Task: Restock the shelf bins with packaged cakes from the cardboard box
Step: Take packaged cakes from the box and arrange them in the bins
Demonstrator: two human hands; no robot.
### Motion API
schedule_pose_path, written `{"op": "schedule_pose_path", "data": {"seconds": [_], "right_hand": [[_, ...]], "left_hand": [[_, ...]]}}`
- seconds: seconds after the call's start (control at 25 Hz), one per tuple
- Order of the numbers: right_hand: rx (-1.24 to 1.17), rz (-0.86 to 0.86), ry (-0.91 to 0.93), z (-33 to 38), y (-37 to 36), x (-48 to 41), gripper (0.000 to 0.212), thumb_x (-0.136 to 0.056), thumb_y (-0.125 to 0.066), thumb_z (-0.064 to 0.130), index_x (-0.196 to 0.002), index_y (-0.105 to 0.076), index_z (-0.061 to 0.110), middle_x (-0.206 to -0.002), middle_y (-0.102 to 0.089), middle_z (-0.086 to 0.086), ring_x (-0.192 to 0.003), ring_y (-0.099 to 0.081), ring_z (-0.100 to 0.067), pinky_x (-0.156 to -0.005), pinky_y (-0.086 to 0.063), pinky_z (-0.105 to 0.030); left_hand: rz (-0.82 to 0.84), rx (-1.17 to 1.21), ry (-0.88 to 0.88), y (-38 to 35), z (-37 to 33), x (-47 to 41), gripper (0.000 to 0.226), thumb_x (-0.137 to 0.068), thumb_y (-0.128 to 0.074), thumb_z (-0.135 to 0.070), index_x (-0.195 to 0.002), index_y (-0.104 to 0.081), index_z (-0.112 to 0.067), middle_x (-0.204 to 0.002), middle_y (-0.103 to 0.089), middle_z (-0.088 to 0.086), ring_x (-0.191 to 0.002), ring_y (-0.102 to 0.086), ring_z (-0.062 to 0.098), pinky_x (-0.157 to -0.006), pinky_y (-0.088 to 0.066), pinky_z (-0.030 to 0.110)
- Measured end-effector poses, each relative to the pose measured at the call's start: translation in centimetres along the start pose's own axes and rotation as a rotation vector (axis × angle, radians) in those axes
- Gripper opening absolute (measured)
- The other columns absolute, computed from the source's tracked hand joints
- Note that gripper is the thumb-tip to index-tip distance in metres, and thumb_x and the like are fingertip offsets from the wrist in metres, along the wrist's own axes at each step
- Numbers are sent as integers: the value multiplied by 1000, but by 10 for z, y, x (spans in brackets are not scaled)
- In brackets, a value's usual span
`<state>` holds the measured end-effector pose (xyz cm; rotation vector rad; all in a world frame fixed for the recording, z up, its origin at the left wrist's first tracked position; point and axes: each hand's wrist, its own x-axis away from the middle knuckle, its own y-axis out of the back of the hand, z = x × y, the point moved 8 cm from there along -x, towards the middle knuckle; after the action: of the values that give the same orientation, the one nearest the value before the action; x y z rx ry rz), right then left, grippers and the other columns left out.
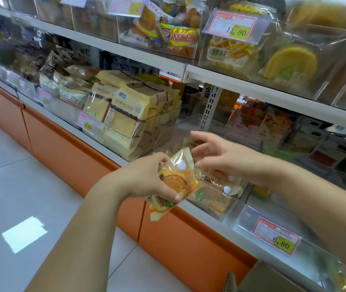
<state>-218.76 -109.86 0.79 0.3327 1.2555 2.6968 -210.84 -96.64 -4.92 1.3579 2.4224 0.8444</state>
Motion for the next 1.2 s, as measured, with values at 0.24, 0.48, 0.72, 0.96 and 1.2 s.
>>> {"op": "schedule_pose_path", "data": {"seconds": [0.24, 0.48, 0.72, 0.96, 1.2], "right_hand": [[-226, -174, 98, -7, 21, 12, 76, -73, -83, 16, -129, -44, 49, -104, -71, -3, -88, -72, -17, -80, -60, -37], [-331, -578, -200, -80, 84, -30, 38, -74, -81, 28, -104, -61, 38, -117, -60, 5, -103, -59, -18, -87, -48, -34], [-239, -841, -296, -115, 107, -114, 45, -72, -84, 26, -105, -54, 21, -123, -58, -5, -110, -56, -26, -91, -51, -40], [-160, -698, -342, -138, 80, -156, 50, -78, -78, 28, -121, -55, 18, -129, -57, -5, -114, -56, -25, -92, -49, -35], [-173, -546, -337, -132, 82, -141, 75, -82, -75, 36, -146, -38, 22, -138, -49, -2, -111, -57, -25, -81, -45, -28]], "left_hand": [[-148, 208, -113, 13, -24, -14, 83, -62, -91, -33, -130, -45, -34, -117, -62, -9, -91, -69, 10, -72, -62, 34], [-731, 78, -136, 32, -3, -37, 68, -84, -72, -41, -143, -39, -30, -143, -43, -10, -131, -41, 9, -108, -39, 36], [-517, 145, 34, 0, 40, -70, 90, -91, -64, -42, -156, -2, -33, -163, -11, -7, -148, -19, 14, -114, -29, 36], [-519, 174, 18, 1, 41, -73, 91, -90, -64, -45, -154, 0, -40, -162, -13, -12, -143, -28, 11, -102, -36, 31], [-519, 179, 24, 2, 40, -73, 92, -89, -68, -40, -155, -4, -37, -161, -17, -9, -144, -28, 12, -105, -34, 31]]}}
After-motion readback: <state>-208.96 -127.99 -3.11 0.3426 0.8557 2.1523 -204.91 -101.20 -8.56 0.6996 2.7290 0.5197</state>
